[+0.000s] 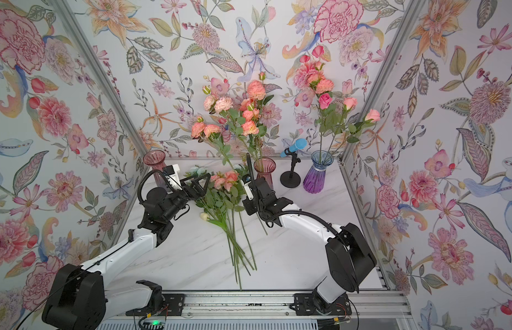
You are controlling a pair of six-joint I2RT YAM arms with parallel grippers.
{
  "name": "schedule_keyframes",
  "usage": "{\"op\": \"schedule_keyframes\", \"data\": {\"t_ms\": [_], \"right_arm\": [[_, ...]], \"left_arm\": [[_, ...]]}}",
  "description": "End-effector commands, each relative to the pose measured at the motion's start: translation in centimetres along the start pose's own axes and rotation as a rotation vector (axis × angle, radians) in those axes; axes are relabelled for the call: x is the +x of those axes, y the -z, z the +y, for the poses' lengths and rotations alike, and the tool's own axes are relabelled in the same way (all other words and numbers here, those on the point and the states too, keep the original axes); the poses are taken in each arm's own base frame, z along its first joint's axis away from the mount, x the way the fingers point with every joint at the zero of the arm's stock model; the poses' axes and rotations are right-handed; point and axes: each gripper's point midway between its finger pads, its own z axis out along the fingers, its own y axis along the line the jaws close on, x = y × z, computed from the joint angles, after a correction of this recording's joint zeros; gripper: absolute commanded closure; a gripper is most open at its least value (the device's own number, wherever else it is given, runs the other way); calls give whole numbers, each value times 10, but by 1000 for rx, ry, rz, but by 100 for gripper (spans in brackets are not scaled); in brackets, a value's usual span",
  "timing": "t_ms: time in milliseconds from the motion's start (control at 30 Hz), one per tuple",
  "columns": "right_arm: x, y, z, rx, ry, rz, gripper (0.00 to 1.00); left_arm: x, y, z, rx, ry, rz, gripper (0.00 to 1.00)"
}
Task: Place the pink flowers into the vase
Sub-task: Pick up the flower at the center of the board, then place the flower in the vase.
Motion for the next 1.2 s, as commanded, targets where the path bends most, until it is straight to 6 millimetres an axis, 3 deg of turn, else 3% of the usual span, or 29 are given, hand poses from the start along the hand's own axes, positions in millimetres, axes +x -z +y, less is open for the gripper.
{"op": "schedule_keyframes", "data": {"t_ms": [0,200,467,1167], "right_arm": [[-19,16,10,-20,45,-85,100],[-13,32,33,-94,53,-170,100],[-8,50,50,-136,74,-220,100],[-7,64,66,-176,116,-279,100]], "left_arm": [[-24,-6,-22,93,22,-55,0],[-35,-15,-37,206,123,-96,0],[-36,-29,-35,241,195,-106,2],[-35,-43,-23,191,186,-95,19]]}}
